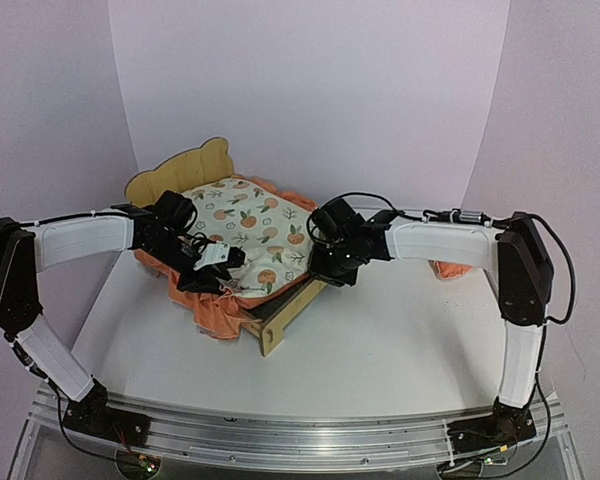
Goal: Set up the pet bed
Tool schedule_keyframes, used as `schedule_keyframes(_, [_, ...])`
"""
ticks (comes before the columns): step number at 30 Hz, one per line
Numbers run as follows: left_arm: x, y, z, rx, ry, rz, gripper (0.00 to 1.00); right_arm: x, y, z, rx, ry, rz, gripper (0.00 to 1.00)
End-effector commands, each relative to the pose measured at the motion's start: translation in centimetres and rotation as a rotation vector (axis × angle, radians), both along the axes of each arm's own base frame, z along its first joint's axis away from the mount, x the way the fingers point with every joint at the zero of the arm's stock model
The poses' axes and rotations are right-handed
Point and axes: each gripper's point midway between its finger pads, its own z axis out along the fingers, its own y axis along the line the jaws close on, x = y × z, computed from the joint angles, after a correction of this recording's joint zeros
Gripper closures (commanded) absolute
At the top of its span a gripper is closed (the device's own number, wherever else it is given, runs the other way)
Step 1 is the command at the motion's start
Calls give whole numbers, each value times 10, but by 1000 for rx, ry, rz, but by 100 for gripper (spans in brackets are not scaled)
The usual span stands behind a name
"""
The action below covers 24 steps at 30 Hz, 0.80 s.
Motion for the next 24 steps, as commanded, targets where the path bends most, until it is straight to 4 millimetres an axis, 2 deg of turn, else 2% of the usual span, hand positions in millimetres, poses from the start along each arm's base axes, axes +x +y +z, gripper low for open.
schedule_keyframes(1, [-11, -12, 39, -90, 41, -52, 51, 0, -66, -19, -161, 46, 11, 78])
schedule_keyframes(7, [-13, -21, 66, -156, 91, -47, 41, -2, -115, -16, -173, 77, 94, 78])
schedule_keyframes(11, [2, -21, 69, -155, 78, 24, 40, 2, -160, -13, -145, 102, 95, 77])
schedule_keyframes(13, [14, -17, 62, -127, 54, 68, 40, 4, -172, -9, -124, 111, 112, 74])
schedule_keyframes(15, [27, -11, 49, -79, 25, 106, 39, 7, -179, -6, -104, 118, 134, 70])
schedule_keyframes(17, [35, -5, 34, -26, 6, 122, 39, 11, -177, 1, -81, 120, 167, 65])
schedule_keyframes(20, [43, -1, 19, 25, -9, 136, 37, 14, -167, 19, -51, 124, 217, 59])
schedule_keyframes(24, [51, 5, -2, 90, -17, 146, 36, 12, -165, 43, -24, 124, 208, 55])
